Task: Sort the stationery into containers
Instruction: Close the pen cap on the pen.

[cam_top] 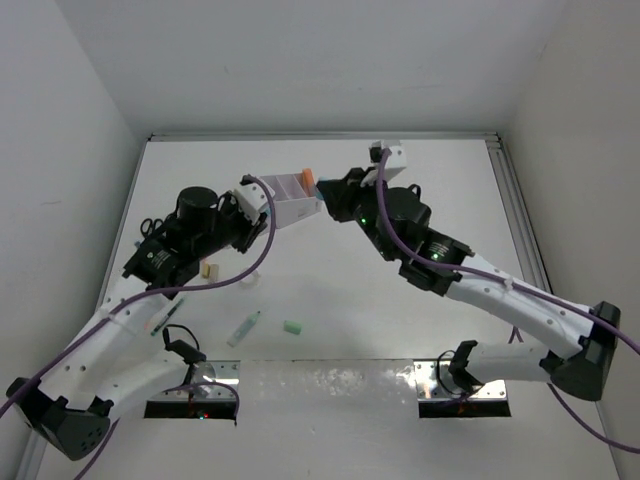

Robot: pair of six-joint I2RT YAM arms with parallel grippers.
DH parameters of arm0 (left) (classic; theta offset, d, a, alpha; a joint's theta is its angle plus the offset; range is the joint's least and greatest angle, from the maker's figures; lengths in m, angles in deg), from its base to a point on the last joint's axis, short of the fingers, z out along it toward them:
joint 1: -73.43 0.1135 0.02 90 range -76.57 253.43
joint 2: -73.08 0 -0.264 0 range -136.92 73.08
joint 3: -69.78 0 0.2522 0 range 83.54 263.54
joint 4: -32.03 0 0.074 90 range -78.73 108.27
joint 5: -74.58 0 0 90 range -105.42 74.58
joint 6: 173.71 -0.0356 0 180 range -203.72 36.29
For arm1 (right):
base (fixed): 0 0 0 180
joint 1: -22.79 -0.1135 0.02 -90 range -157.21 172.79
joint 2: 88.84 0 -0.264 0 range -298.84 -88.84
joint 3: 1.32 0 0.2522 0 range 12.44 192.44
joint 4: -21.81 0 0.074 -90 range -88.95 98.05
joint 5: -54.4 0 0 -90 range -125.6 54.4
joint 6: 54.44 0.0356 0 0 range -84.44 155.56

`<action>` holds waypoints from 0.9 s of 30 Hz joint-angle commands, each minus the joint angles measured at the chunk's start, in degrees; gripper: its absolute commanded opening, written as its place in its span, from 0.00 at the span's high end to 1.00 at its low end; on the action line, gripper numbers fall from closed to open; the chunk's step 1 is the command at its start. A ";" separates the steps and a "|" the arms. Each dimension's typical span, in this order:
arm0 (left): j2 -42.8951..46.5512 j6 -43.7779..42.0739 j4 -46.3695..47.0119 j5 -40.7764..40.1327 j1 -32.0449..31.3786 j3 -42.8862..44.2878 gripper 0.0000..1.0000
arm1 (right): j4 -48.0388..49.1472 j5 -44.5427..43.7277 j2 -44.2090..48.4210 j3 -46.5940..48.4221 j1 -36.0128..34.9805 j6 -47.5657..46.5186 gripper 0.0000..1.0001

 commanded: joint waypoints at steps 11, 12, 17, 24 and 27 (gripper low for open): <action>-0.97 12.85 22.38 5.26 -5.54 -9.50 1.00 | 20.16 1.33 -10.90 3.24 0.12 -8.65 1.00; -0.79 14.51 22.74 5.43 -5.72 -10.03 1.00 | 20.34 1.42 -11.07 2.89 0.03 -7.86 1.00; -0.88 19.44 25.81 5.52 -5.63 -11.87 1.00 | 22.27 1.94 -10.90 -0.71 -0.32 -5.31 1.00; -0.35 20.07 28.98 3.94 -5.46 -13.45 1.00 | 22.18 1.68 -11.07 -2.38 -0.94 -5.05 1.00; 0.09 19.89 29.59 3.41 -5.37 -14.16 1.00 | 22.10 1.94 -11.95 -2.38 -1.11 -3.99 1.00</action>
